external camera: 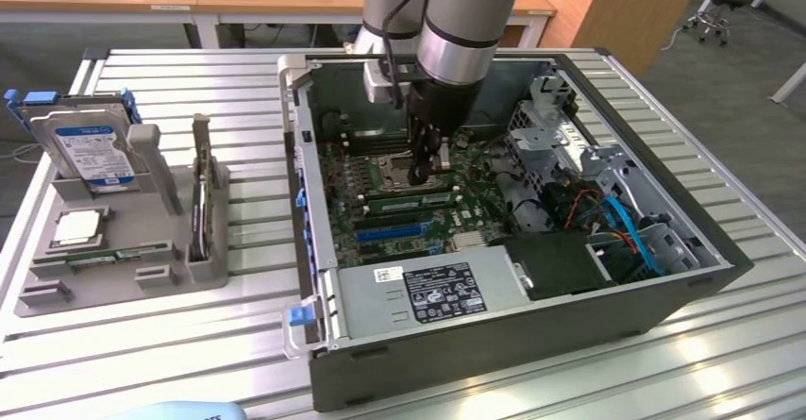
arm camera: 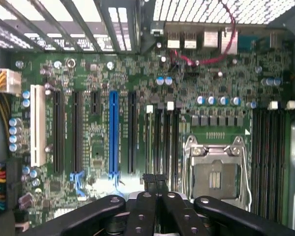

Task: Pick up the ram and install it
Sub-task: 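Press down the ram until it locks into place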

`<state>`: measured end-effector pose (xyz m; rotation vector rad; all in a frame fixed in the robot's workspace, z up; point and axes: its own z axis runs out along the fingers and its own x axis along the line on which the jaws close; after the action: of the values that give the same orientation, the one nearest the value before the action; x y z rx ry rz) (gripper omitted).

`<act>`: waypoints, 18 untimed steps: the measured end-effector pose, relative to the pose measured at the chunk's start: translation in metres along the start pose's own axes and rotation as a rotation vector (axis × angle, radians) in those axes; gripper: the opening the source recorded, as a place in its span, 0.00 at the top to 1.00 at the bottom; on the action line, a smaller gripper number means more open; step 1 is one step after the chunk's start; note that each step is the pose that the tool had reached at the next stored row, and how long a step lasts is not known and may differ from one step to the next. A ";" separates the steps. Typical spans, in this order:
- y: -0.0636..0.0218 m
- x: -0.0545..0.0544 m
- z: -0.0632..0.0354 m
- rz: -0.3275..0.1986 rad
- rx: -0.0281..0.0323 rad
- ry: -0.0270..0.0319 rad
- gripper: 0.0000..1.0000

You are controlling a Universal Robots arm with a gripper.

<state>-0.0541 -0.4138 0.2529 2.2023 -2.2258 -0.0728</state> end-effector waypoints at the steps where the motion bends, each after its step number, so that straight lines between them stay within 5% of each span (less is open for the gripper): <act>1: -0.0018 0.000 -0.0001 0.000 0.0000 0.0000 0.90; 18: -0.0102 0.000 -0.0004 0.000 0.0000 0.0000 0.90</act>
<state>-0.0439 -0.4138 0.2529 2.2024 -2.2258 -0.0728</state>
